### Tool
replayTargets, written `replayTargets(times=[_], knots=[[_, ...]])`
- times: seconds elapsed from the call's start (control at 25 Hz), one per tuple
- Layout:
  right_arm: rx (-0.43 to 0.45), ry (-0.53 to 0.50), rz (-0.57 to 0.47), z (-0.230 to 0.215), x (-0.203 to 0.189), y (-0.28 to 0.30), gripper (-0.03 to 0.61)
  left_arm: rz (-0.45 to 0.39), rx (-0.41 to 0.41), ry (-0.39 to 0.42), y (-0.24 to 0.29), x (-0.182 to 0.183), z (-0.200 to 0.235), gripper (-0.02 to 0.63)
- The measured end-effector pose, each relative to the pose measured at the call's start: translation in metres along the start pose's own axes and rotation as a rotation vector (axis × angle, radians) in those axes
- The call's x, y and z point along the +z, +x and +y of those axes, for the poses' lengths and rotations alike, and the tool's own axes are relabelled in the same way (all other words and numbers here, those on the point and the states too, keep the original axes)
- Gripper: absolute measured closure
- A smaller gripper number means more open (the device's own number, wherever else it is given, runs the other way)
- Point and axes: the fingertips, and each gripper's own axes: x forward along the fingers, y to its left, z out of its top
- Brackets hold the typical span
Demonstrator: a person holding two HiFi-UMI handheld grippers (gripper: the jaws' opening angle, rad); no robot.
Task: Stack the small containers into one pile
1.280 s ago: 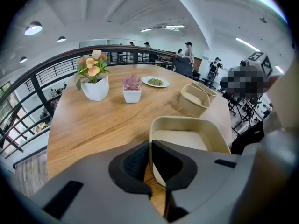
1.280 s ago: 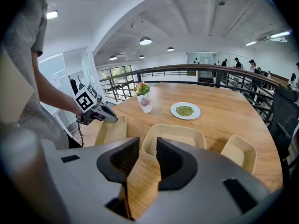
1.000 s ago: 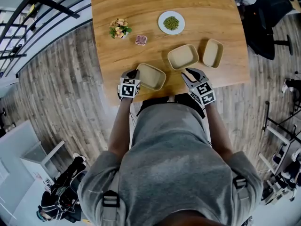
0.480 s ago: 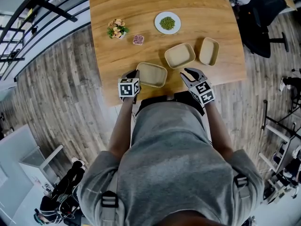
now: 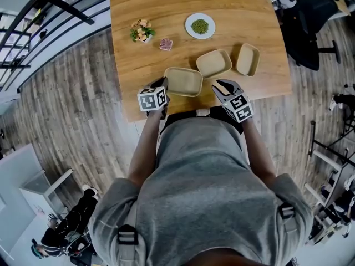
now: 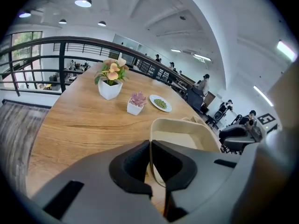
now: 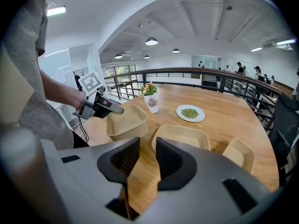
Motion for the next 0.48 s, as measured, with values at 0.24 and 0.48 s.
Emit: replayTargets(times=[0.24,0.48], knots=[[0.031,-0.006,-0.005,-0.004,0.002,0.0,0.463,-0.044,0.029,-0.02,-0.007,0.021,-0.011,0.586],[0.082,-0.044,0.001,-0.022,0.0,-0.004,0.465,-0.059,0.075,-0.062,-0.003,0.027,-0.029,0.586]])
